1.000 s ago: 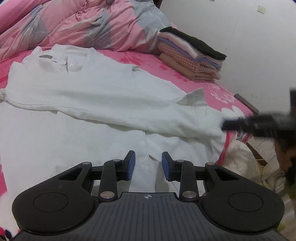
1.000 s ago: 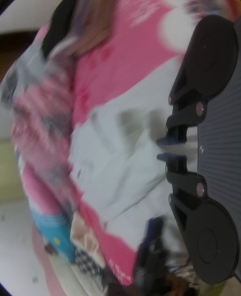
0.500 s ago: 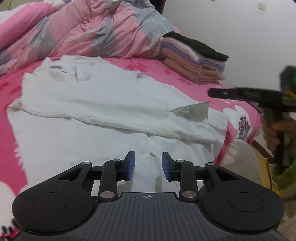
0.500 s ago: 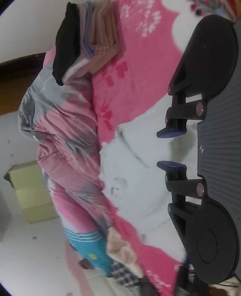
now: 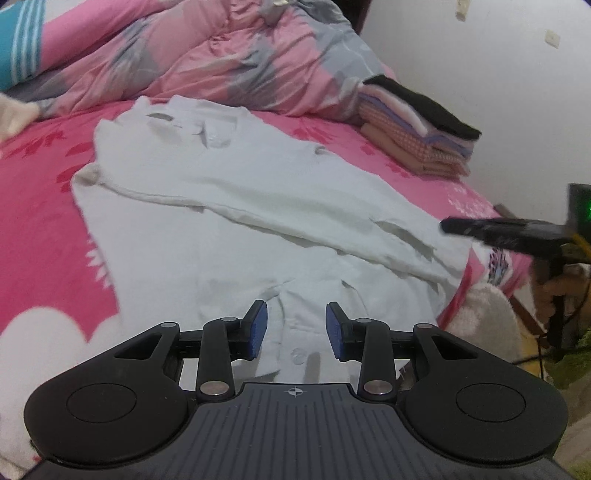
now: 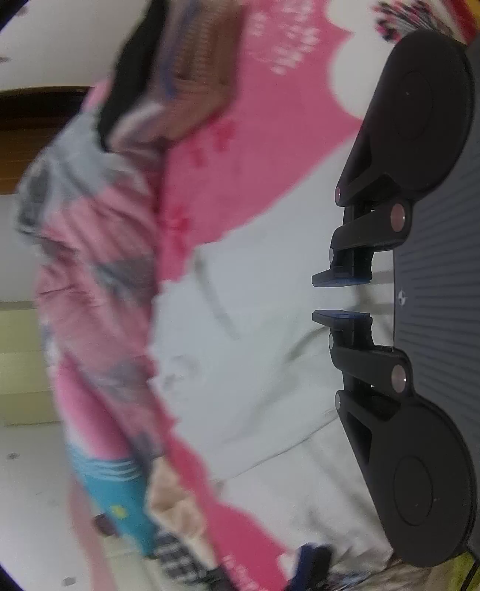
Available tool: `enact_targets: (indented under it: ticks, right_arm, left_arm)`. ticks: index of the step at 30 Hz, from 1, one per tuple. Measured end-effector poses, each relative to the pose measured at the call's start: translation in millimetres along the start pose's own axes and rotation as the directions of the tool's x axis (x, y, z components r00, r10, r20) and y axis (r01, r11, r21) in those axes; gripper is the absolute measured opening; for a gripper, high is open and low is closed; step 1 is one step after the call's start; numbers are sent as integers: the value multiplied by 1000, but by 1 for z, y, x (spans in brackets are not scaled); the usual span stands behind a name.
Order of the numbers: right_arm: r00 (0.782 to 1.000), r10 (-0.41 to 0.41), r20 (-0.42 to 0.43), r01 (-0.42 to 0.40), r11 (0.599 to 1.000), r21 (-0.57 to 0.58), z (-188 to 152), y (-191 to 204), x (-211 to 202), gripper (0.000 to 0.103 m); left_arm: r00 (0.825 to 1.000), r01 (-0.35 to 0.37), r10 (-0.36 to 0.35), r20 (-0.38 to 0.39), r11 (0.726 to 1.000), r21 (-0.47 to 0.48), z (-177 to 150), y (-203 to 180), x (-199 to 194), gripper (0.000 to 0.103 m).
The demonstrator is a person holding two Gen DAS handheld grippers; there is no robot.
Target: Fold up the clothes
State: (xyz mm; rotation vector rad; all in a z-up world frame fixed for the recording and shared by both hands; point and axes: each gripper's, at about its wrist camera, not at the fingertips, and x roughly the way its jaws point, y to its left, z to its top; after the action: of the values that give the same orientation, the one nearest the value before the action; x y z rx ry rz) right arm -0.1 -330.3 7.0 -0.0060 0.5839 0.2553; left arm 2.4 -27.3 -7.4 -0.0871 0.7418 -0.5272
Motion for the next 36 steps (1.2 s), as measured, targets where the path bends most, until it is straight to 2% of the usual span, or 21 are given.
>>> enact_targets:
  ticks: [4,8,11,17,21,25,28,32,34,36]
  right_arm:
    - [998,47,43,-47,999,-17,3,12,-4,14]
    - [999,43,-29,-42,999,19,-13,14,26,14]
    - [995,13,-101,-6,998,68,-29,14,42,14]
    - [1000,15,-23,-11,986,166,-19,11,9,18]
    - [998,43,37,-50,972,229,-17,9,-8,42]
    - [994,90,60,-104,950,295,-18,5,-9,49]
    - [992,117,53,-128,940,318,-20,5,-6,65]
    - [991,125,52,-135,944,302,-18,10,-4,69]
    - [990,129,54,-139,945,296,-18,12,-5,76]
    - [991,127,53,-137,945,297,-18,13,-5,79]
  left_arm:
    - [999,-45,46,22,999,-25,-5,10,-12,34]
    - [997,-67,69,39,997,-50,-8,19,-22,34]
    - [995,-81,84,45,995,-64,-9,26,-26,34]
    - [994,-82,87,60,993,-86,-7,37,-26,38]
    - [993,-105,109,35,990,-95,0,41,-16,38]
    - [992,-115,119,38,989,-91,9,38,-13,41]
    - [991,-125,128,32,988,-86,12,34,-11,51]
    - [990,-138,140,20,988,-76,13,30,-9,58]
    - [989,-149,150,9,986,-78,13,28,-8,65]
    - [987,-158,158,-6,984,-88,14,28,-7,78]
